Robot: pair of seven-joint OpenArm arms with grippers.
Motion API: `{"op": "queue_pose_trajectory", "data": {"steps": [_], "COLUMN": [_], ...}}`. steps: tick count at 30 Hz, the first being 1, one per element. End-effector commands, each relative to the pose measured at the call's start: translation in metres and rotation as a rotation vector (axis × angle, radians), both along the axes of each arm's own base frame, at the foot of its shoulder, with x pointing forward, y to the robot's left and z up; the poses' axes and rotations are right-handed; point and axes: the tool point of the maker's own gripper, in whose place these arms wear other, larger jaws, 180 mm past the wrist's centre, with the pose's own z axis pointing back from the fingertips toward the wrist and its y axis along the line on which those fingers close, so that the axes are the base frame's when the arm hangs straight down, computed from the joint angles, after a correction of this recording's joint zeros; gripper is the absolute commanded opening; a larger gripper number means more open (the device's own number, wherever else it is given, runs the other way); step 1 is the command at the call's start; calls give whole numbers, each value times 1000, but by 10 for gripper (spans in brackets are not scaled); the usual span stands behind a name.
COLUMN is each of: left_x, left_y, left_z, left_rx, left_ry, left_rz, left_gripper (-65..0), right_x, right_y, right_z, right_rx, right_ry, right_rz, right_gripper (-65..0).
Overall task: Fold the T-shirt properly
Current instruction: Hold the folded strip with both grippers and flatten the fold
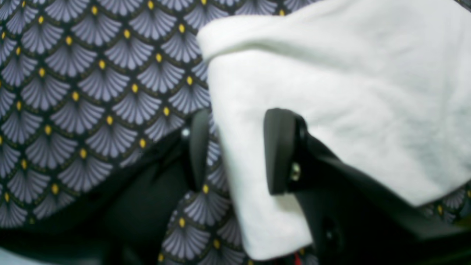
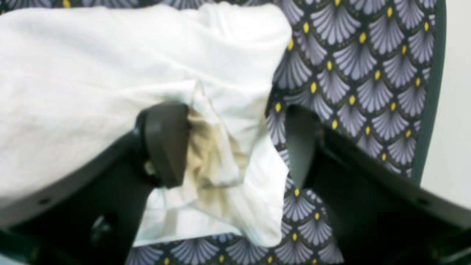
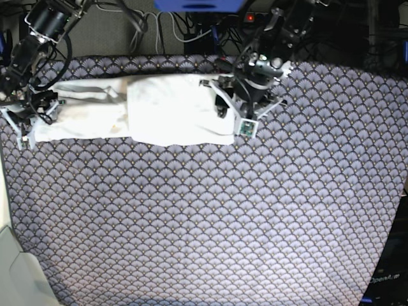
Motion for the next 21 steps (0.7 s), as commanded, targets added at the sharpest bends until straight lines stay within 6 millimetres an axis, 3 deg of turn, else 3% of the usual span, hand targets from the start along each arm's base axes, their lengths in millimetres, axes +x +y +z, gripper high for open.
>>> {"op": "queue_pose_trajectory", "data": {"steps": [1,12,21], "left_x": [7,1,1], "left_y": [0,2,2], "left_z": [10,5,5], "left_rx": [-8,2,-2], "left_ry": [-38,-25,-24], "left_rz": [4,4,6], "left_gripper": [-403,-403,-403], "right_x": [-7,-31,-31], "right_y": [-4,37,36], "right_z": [-4,-13,-12], "right_rx": [-18,292,298], "right_ry": [41,-87,-92], "right_rz": [-9,-16,-16], "right_gripper": [-219,-219,-219]}}
